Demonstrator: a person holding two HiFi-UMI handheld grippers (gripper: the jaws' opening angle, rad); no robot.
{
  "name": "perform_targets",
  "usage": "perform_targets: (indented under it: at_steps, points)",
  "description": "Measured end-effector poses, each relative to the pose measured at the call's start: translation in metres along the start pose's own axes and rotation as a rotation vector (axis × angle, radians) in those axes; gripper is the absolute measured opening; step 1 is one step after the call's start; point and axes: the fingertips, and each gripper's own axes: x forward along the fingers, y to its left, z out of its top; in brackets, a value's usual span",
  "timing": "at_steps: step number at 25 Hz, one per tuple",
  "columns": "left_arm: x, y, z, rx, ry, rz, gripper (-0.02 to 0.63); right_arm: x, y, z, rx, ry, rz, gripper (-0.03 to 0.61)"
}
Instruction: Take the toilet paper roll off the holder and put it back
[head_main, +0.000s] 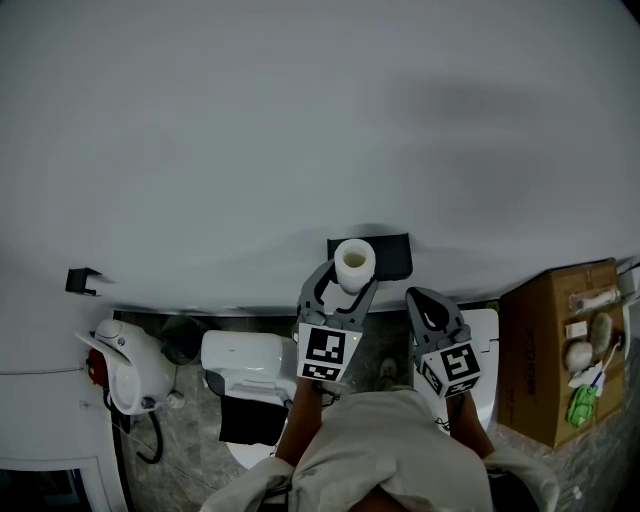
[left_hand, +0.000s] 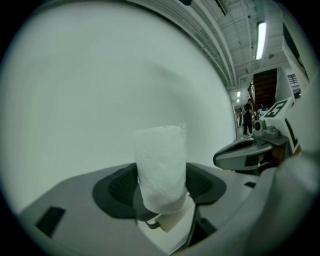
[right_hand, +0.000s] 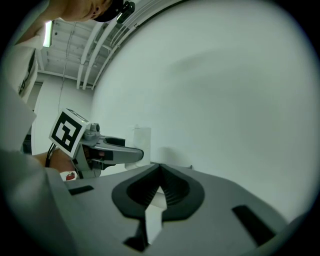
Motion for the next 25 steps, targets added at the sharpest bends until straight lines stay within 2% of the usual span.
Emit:
perform_targets:
  at_steps: [18, 25]
  points:
    - [-0.060, 0.004, -0.004, 0.002, -0.076, -0.015, 0.298, -0.020, 0.043, -0.001, -0.024, -0.005, -0.046, -0.003]
    - [-0.077, 0.004, -0.016, 0.014, -0.065, -0.023, 0.297, -0.027, 0.056, -0.005, -0.024, 0.000, -0.070, -0.003]
